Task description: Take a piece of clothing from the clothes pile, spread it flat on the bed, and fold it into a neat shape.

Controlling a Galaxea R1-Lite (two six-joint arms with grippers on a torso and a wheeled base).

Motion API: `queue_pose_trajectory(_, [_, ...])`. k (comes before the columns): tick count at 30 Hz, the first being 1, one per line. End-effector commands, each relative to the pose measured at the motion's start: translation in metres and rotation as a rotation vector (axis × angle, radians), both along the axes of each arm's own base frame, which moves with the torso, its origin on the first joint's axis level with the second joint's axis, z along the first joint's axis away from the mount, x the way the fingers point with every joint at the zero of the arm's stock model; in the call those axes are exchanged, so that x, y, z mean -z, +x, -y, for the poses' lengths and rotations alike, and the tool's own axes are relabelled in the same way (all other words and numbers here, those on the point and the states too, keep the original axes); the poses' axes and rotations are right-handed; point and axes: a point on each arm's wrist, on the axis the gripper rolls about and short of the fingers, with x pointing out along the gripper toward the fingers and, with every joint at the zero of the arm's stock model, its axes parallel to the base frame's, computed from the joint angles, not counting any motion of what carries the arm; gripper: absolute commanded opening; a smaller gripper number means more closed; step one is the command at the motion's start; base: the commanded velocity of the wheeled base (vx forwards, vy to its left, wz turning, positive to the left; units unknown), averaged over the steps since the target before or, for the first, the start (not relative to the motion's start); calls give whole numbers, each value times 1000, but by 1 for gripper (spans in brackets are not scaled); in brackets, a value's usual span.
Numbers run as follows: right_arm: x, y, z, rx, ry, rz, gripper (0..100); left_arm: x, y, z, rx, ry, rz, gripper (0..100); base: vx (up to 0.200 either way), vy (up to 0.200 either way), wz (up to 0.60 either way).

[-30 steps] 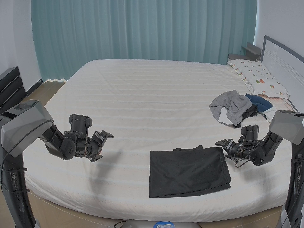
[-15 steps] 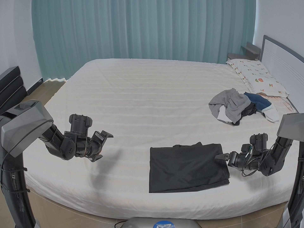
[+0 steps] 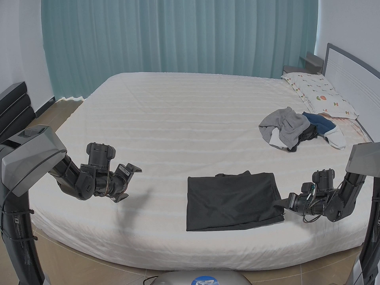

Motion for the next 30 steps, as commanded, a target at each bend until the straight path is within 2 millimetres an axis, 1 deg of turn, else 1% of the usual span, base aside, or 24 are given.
queue_pose_trajectory(1, [-8,-5,4,3,-9,5,0,0,0,0,-1,0,-1,100,0,0,0])
queue_pose_trajectory(4, [-10,-10,8,-3,-30,-9,0,0,0,0,-3,-2,-2,100,0,0,0])
queue_pose_trajectory(8, [-6,-14,18,-30,-81,-34,0,0,0,0,-3,-2,-2,100,0,0,0])
queue_pose_trajectory(18, [-3,-15,19,-37,-90,-42,0,0,0,0,-3,-2,-2,100,0,0,0])
queue_pose_trajectory(19, [-2,-16,19,-41,-93,-46,100,0,0,0,-3,-2,-2,100,0,0,0])
queue_pose_trajectory(22, [-1,-12,19,-45,-99,-32,100,0,0,0,-3,-2,-2,100,0,0,0])
queue_pose_trajectory(24, [-3,-8,19,-41,-92,-14,100,0,0,0,-2,-2,-2,100,0,0,0])
queue_pose_trajectory(26, [-8,2,20,0,-53,7,100,0,0,0,-1,-1,-1,100,0,0,0])
queue_pose_trajectory(30, [-12,32,11,104,79,13,100,1,0,0,1,1,0,100,0,0,0])
